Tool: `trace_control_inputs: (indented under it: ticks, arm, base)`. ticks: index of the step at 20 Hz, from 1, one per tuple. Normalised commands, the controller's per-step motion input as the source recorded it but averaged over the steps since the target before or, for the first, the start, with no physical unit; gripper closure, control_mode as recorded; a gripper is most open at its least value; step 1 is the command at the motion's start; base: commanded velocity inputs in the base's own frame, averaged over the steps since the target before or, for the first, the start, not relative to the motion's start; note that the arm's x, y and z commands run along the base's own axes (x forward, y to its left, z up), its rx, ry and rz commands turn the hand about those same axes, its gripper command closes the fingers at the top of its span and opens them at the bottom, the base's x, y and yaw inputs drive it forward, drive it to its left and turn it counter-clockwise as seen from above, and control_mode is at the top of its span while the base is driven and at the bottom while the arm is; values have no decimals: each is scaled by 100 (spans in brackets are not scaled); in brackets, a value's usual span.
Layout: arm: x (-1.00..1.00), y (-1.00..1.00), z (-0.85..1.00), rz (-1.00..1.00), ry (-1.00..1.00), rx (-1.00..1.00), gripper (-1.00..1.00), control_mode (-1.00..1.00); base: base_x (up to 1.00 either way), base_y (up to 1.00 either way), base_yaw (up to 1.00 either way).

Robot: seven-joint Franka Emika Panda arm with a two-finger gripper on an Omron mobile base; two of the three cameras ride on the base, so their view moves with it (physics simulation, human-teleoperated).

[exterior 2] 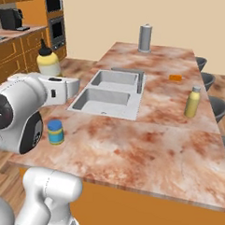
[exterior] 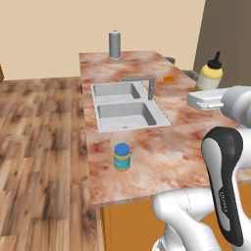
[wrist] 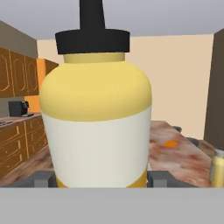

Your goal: Move the mayonnaise and mustard from the cabinet to the dining counter.

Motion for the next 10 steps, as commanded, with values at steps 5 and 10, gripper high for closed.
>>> trace_control_inputs:
  ticks: [5, 10]
  arm:
    - [3, -31, -17, 0, 8, 6, 100, -100]
    - [8, -38, -70, 0, 13, 7, 100, -100]
  base:
    - [0, 0, 0]
    - [0, 0, 0]
